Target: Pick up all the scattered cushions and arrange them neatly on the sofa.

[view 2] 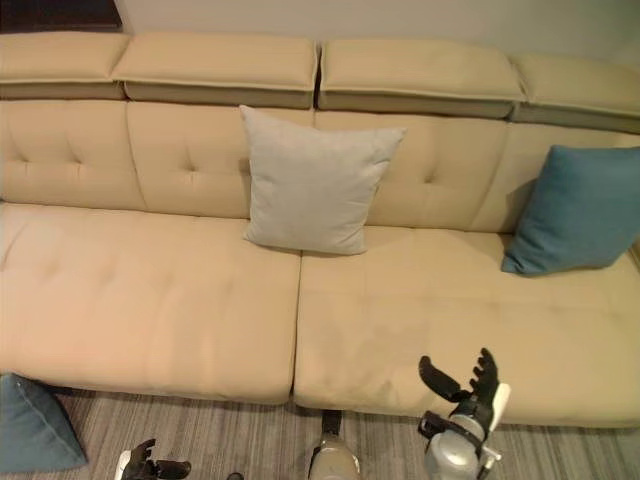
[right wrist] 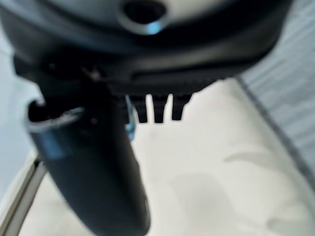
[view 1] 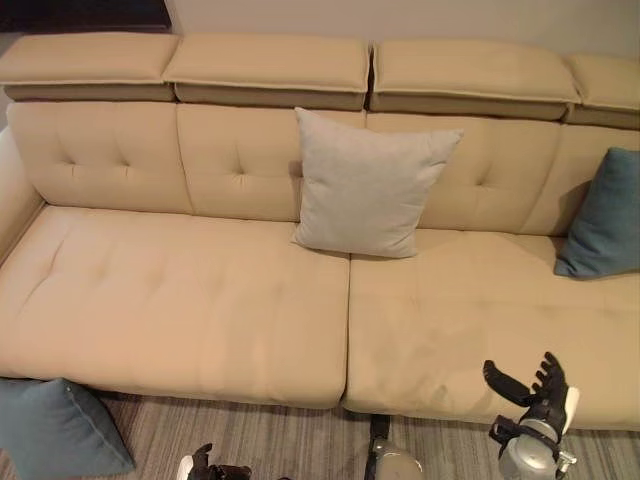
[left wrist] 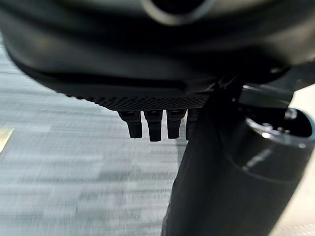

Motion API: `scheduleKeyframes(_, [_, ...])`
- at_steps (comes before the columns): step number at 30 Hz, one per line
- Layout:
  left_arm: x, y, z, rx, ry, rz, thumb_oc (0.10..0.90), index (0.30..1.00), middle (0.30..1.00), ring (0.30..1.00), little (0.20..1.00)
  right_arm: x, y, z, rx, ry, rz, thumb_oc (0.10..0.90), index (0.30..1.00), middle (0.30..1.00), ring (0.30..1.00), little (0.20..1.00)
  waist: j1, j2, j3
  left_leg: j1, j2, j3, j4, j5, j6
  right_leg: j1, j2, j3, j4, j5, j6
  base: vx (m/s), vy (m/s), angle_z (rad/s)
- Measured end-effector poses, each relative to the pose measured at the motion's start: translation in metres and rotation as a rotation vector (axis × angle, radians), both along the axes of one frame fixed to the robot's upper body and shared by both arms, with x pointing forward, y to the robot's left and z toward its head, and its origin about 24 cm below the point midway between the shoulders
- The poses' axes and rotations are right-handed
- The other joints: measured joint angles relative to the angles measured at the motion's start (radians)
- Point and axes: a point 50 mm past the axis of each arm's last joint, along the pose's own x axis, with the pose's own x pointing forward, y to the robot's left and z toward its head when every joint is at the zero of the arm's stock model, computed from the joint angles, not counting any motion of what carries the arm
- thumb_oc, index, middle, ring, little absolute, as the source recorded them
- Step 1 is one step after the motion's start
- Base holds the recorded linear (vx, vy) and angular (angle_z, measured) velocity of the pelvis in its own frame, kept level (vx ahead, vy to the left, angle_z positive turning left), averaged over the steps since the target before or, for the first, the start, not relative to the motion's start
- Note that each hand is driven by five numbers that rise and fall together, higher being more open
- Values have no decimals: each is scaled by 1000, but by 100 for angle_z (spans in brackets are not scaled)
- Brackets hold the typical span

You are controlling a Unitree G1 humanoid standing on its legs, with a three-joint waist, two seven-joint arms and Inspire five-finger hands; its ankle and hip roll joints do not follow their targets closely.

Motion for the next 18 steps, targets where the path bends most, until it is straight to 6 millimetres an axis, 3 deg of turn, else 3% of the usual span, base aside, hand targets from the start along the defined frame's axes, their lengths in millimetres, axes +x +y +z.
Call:
scheduleKeyframes(1, [-3, 4, 0, 14, 14, -7, 800, 900, 900, 900, 900, -2, 5, -5, 9, 22, 19, 800, 900, 900, 900, 900, 5, -8, 5, -9, -11, 27, 32, -1, 10, -3, -5, 0, -9, 35, 38, -297, 69, -30])
scheduleKeyframes(2, [-5, 5, 0, 17, 23, -10, 800, 900, 900, 900, 900, -3, 8, -6, 15, 30, 25, 800, 900, 900, 900, 900, 7, -9, 6, -20, -10, 29, 46, -11, 19, -3, -4, -1, -15, 4, 73, -278, 80, -30])
scheduleKeyframes(3, [-10, 6, -2, 20, 47, -13, 800, 900, 900, 900, 900, -6, 10, -11, 26, 52, 24, 800, 900, 900, 900, 900, 14, -8, 9, -44, -8, 53, 81, -7, 32, 7, 9, -3, -37, -105, 67, -362, 109, -37])
scheduleKeyframes(4, [-11, -1, -3, 6, 56, -18, 800, 900, 900, 900, 900, -5, 8, -11, 24, 58, 11, 800, 900, 900, 900, 900, 27, 44, 35, -56, 36, 63, 87, -9, 36, -32, 34, -6, 42, -223, 59, -465, 130, -48])
scheduleKeyframes(6, [-26, -4, -7, -3, 107, -2, 800, 900, 900, 900, 900, -6, 10, -15, 32, 83, 2, 800, 900, 900, 900, 900, 54, 92, 47, -53, 95, 85, 50, 34, 37, -75, 67, -3, 310, -284, 0, -326, 77, -39])
scheduleKeyframes(7, [-37, -3, -9, -1, 137, 6, 800, 900, 900, 900, 900, -7, 11, -16, 34, 92, 9, 800, 900, 900, 900, 900, 65, 94, 41, -35, 111, 97, 14, 53, 25, -56, 74, -3, 404, -328, -12, -129, 27, -31])
scheduleKeyframes(9, [-59, 0, -11, 3, 214, 24, 800, 900, 900, 900, 900, -5, 12, -15, 30, 89, 18, 800, 900, 900, 900, 900, 101, 86, 30, -14, 125, 117, -18, 73, 12, 9, 79, 9, 450, -390, -9, -167, -54, -40])
scheduleKeyframes(11, [-77, 2, -12, 9, 273, 38, 800, 900, 900, 900, 900, 0, 14, -14, 25, 82, 33, 800, 900, 900, 900, 900, 127, 64, 11, -17, 132, 128, -18, 83, -1, 121, 84, 66, 409, -432, 9, -173, -137, -29])
scheduleKeyframes(12, [-79, 2, -12, 8, 276, 39, 800, 900, 900, 900, 900, 1, 15, -14, 15, 88, 46, 800, 900, 900, 900, 900, 136, 59, 5, -22, 125, 120, -17, 87, -11, 165, 114, 107, 329, -444, 12, -129, -151, -16])
scheduleKeyframes(15, [-70, -15, -14, -33, 246, 19, 800, 900, 900, 900, 900, 10, 7, -9, -17, 82, 50, 800, 900, 900, 900, 900, 142, 92, -17, -59, 143, 44, -34, 112, -21, 193, 164, 137, 215, -452, -20, -115, -139, 6])
scheduleKeyframes(18, [-61, -18, -14, -37, 211, 5, 800, 900, 900, 900, 900, 7, 3, -13, -35, 117, 54, 800, 900, 900, 900, 900, 147, 110, -34, -68, 161, 19, -27, 128, -10, 197, 192, 138, 211, -445, -44, -108, -165, 2])
